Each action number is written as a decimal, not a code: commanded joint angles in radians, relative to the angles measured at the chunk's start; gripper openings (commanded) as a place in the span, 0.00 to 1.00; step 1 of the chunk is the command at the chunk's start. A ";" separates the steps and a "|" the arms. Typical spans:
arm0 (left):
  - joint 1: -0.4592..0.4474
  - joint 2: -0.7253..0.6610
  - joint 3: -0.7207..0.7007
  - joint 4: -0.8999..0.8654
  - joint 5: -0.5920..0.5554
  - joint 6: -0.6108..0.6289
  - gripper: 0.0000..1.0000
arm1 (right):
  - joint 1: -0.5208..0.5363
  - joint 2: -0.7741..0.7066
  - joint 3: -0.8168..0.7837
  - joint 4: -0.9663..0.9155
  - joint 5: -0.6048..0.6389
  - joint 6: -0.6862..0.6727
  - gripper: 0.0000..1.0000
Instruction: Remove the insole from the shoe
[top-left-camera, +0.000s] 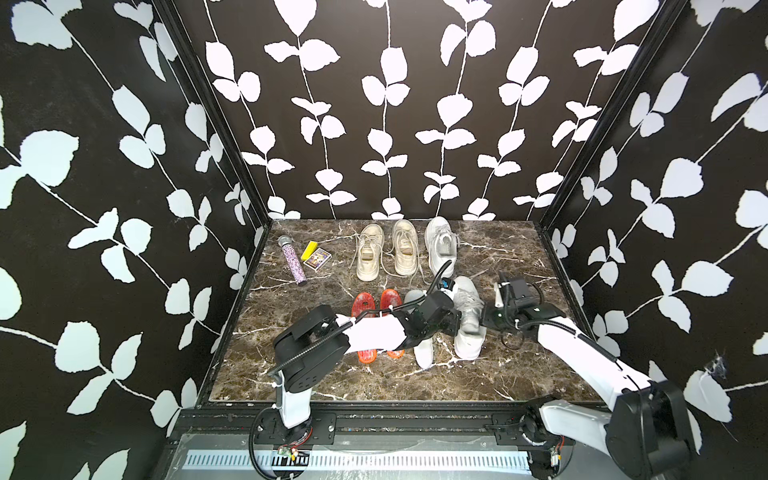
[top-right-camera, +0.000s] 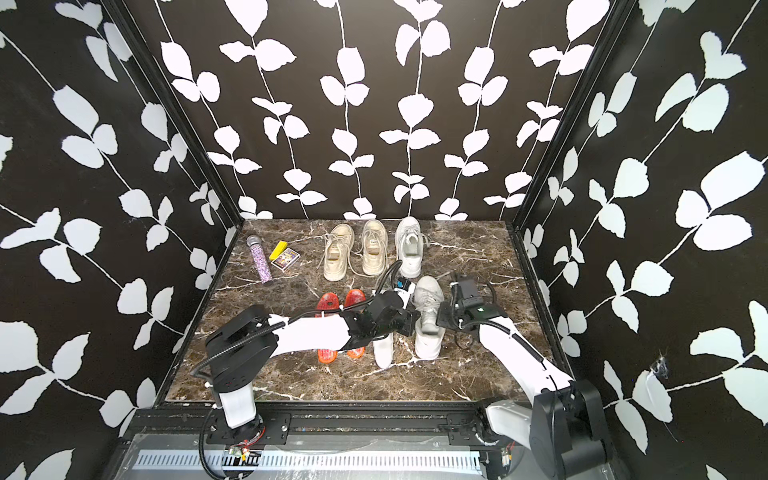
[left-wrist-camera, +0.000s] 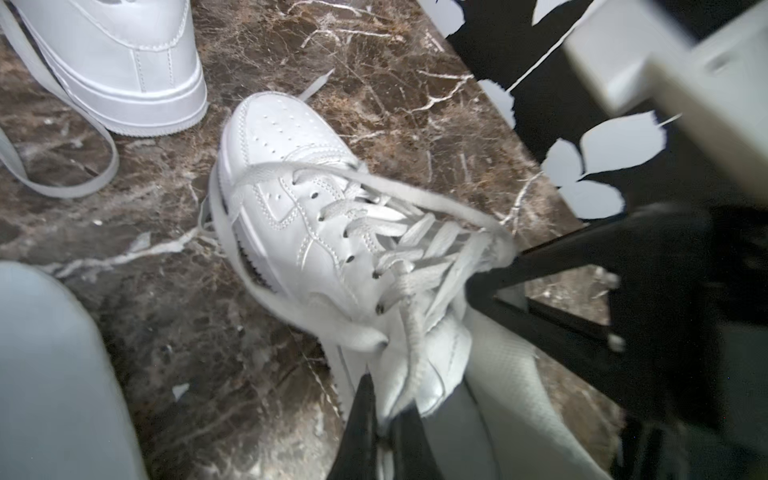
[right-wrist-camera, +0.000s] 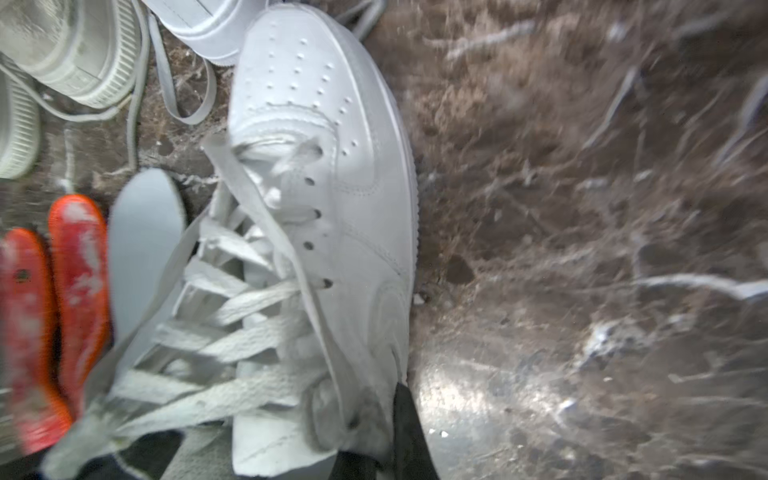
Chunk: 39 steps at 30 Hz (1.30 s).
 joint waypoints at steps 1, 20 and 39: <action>0.057 -0.095 -0.076 -0.101 -0.163 -0.060 0.00 | -0.134 0.000 -0.035 -0.051 0.263 0.048 0.00; 0.046 0.016 0.114 -0.057 0.239 0.103 0.05 | -0.128 -0.023 -0.023 0.123 -0.163 -0.128 0.00; 0.039 0.002 0.118 -0.096 0.199 0.131 0.25 | 0.149 -0.127 0.145 -0.164 0.088 -0.189 0.28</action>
